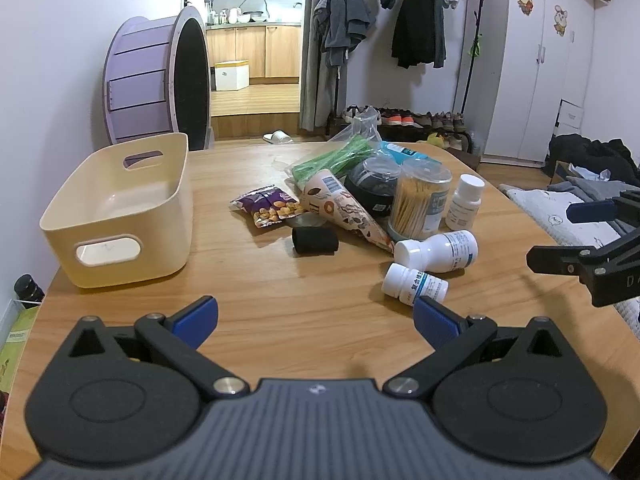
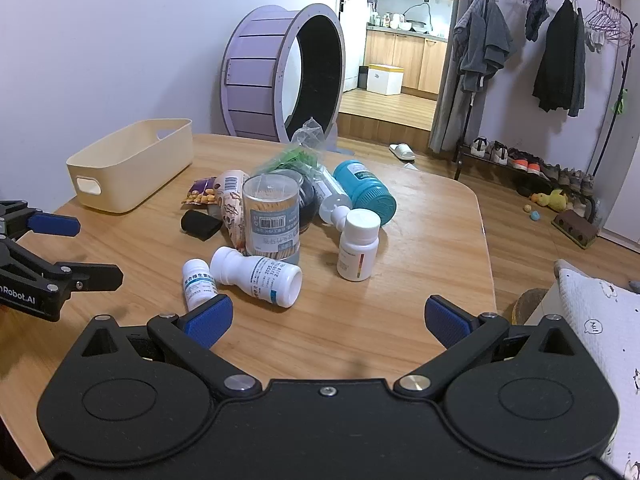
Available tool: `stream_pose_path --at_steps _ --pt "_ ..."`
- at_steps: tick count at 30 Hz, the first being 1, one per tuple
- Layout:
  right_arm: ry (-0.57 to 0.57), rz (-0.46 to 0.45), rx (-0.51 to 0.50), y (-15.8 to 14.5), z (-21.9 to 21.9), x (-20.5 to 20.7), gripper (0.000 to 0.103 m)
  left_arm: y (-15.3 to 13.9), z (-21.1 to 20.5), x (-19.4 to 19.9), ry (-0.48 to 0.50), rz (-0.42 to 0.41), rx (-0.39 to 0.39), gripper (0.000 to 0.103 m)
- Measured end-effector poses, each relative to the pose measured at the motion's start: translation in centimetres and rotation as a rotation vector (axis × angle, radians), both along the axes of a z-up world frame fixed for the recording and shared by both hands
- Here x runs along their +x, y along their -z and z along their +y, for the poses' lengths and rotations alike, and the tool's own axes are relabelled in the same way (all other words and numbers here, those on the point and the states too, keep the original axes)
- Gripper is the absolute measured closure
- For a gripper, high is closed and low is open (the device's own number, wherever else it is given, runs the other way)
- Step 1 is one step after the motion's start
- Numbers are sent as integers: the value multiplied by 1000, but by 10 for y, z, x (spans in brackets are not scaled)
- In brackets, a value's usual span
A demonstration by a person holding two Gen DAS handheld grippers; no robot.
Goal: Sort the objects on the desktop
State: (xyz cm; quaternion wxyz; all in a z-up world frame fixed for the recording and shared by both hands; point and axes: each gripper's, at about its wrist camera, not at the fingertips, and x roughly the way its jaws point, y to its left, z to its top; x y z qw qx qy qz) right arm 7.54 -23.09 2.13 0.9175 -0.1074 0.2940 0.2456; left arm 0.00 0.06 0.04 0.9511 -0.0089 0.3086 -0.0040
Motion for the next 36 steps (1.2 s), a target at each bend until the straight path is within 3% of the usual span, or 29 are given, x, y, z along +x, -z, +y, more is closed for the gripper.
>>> stream_pose_path --at_steps 36 --pt "-17 -6 -28 3 6 -4 0 -1 3 1 12 17 7 0"
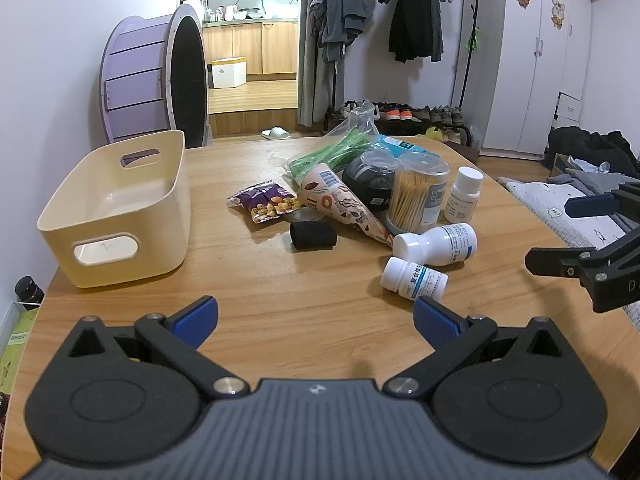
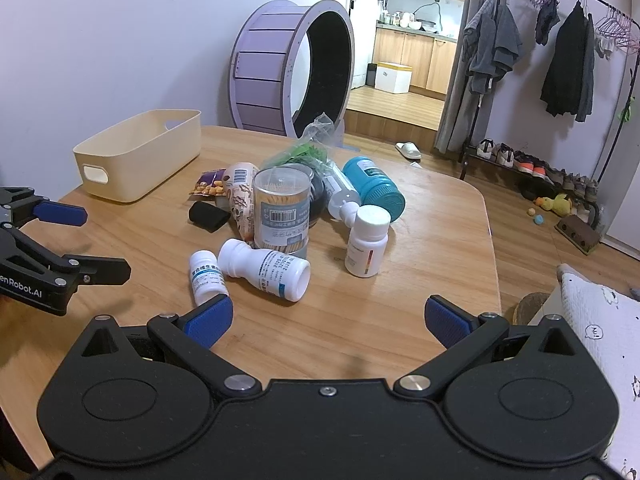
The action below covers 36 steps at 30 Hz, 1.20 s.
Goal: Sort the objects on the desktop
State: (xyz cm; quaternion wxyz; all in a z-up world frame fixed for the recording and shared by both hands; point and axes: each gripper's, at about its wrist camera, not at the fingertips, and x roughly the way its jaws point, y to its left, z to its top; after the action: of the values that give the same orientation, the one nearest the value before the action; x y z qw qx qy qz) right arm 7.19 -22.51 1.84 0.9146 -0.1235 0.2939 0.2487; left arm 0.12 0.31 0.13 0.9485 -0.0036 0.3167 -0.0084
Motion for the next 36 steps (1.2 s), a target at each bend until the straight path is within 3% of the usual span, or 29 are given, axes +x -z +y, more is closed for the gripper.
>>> stream_pose_path --at_steps 36 --pt "-20 19 10 3 1 0 0 1 -3 0 1 -5 7 0"
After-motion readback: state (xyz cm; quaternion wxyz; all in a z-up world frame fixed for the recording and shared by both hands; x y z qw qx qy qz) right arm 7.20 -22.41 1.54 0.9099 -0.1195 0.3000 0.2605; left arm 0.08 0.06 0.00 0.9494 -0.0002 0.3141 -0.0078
